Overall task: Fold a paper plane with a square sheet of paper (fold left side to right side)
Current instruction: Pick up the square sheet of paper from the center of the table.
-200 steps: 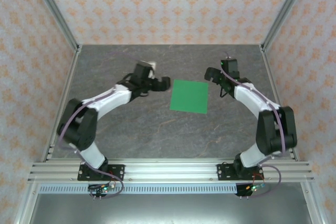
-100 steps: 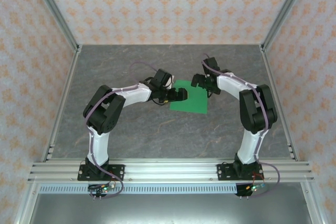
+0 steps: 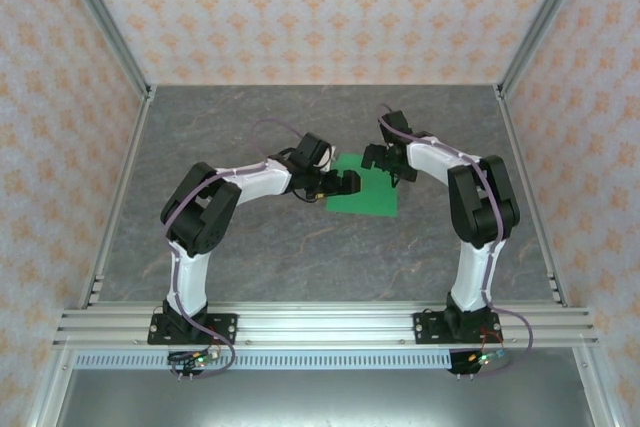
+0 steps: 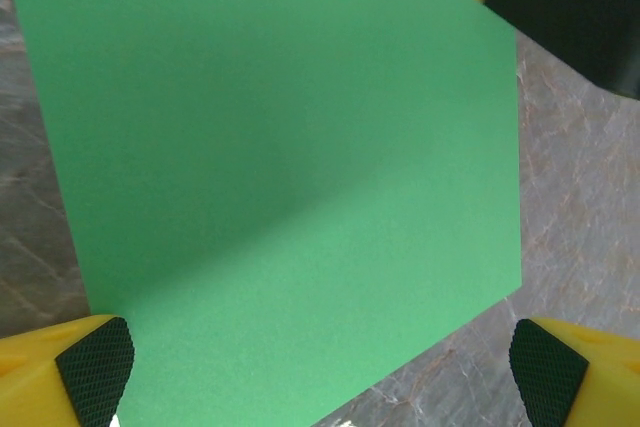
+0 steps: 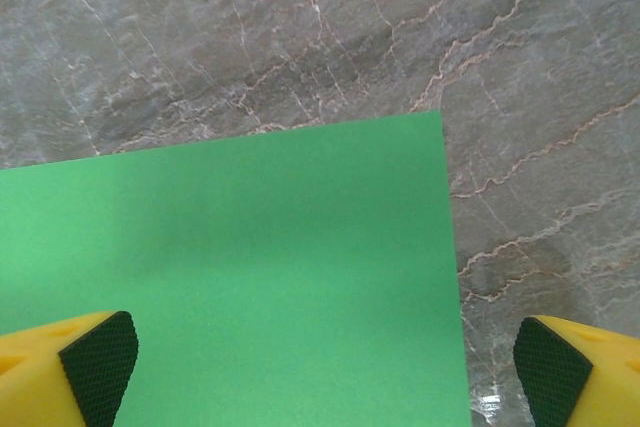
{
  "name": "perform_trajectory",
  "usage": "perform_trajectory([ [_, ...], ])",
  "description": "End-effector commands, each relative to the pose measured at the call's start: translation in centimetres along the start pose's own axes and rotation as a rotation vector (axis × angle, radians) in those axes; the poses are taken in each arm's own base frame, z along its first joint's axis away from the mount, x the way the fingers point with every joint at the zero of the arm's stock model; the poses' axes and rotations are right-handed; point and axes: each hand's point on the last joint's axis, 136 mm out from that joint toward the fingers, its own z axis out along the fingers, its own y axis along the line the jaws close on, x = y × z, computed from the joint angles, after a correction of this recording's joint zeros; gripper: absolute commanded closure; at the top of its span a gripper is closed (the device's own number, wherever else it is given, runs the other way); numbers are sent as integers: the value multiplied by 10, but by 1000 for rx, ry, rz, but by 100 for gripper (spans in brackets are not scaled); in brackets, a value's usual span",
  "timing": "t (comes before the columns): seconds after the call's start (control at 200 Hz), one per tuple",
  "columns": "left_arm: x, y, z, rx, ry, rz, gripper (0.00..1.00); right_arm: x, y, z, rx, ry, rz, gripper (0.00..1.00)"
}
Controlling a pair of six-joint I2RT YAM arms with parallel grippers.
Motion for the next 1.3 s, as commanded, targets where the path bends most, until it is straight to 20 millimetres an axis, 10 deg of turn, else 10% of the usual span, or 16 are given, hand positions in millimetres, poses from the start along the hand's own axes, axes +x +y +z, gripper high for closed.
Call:
perform_trajectory([
  [0.0, 10, -2, 4, -18, 52, 15, 0, 0, 0, 2, 20, 14, 1, 0],
  [0.846, 19, 8, 13, -63, 82, 17, 0, 61, 40, 2, -84, 193, -74, 10],
  [1.296, -4, -5, -21, -11, -19, 9, 0, 64, 45, -7, -123, 208, -96, 46],
])
